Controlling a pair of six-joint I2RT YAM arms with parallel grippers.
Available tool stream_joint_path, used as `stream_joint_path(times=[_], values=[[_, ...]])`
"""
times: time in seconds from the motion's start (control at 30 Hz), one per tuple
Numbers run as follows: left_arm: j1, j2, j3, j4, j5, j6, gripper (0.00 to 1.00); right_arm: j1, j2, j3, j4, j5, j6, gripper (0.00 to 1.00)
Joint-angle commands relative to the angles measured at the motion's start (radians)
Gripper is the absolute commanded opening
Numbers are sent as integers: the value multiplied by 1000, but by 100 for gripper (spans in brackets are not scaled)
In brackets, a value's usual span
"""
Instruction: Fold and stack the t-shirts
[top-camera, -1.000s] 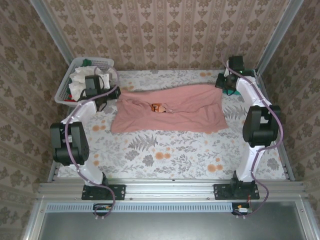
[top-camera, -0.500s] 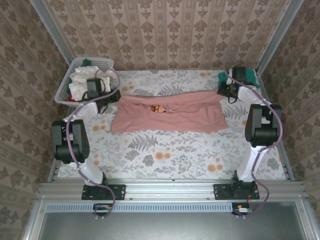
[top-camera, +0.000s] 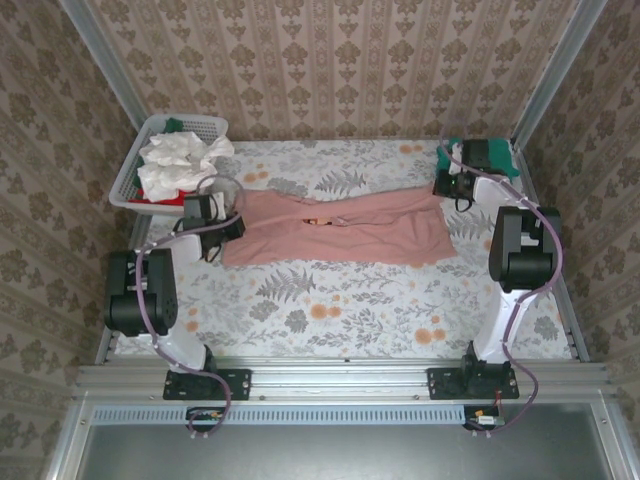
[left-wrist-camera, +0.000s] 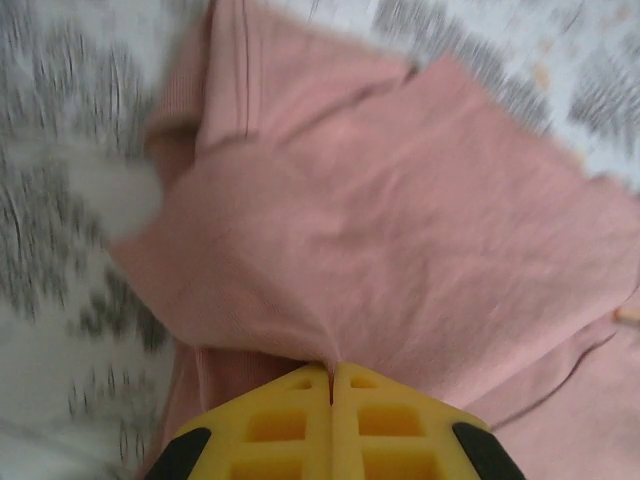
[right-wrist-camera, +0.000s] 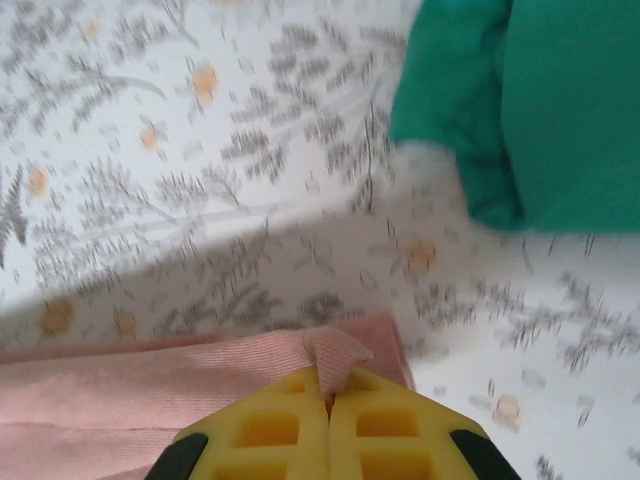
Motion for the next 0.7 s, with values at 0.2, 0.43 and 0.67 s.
stream_joint_path(times=[0.2,0.43,0.67], values=[[-10,-76,-32,22,-52,-13,5,-25,-35,-52,-200,-34,112,39],[4,-124,-40,-27,-33,-11,19,-20,-190,-111,-226,-1,161,51],[8,-256,-21,-123,-94,5,46,64,-188,-103,-179,23,203,52]])
